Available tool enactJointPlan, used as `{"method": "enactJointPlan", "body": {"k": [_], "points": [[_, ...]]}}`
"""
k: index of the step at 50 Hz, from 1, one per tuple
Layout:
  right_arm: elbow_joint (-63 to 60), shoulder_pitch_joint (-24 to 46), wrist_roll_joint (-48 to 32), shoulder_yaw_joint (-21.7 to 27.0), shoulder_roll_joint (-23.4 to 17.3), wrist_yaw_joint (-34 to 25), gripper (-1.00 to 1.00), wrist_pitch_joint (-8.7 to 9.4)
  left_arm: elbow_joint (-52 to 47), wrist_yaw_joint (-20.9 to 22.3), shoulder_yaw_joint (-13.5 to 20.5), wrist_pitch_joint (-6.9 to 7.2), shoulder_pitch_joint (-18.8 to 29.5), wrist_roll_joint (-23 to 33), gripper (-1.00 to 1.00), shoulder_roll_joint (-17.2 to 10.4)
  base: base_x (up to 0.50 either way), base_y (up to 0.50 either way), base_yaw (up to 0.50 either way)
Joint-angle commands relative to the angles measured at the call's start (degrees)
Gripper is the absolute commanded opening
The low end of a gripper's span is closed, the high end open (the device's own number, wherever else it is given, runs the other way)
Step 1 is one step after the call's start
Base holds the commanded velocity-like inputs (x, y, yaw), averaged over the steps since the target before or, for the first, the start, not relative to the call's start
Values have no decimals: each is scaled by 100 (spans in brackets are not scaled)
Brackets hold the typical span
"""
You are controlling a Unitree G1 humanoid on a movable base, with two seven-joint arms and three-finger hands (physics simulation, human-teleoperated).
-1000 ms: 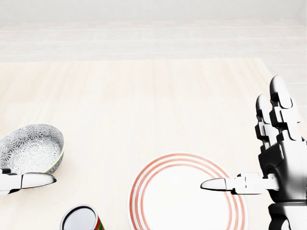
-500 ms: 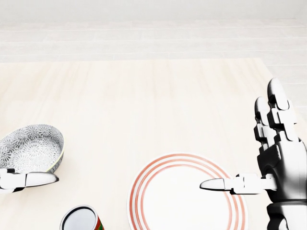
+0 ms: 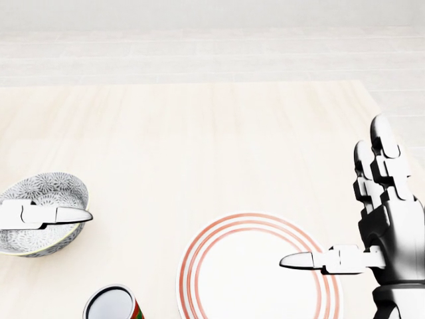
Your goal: Put the bowl on the plate.
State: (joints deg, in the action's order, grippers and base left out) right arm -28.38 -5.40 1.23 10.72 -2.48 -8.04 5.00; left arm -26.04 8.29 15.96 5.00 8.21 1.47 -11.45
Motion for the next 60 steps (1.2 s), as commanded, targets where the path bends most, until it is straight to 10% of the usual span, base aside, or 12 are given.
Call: {"method": "enactJointPlan", "body": {"k": [1,35,60], "points": [[52,-40,-43,25,-4,-72,100,0,256,-45,-152,0,406,715,100,-293,0,0,0],[361,-7,-140,-22,5,-130,100,0,970,660,-586,0,489,3883,100,-506,0,0,0],[380,119,-154,-59,-27,-113,100,0,1500,1141,-491,0,561,5074,100,-484,0,0,0]]}}
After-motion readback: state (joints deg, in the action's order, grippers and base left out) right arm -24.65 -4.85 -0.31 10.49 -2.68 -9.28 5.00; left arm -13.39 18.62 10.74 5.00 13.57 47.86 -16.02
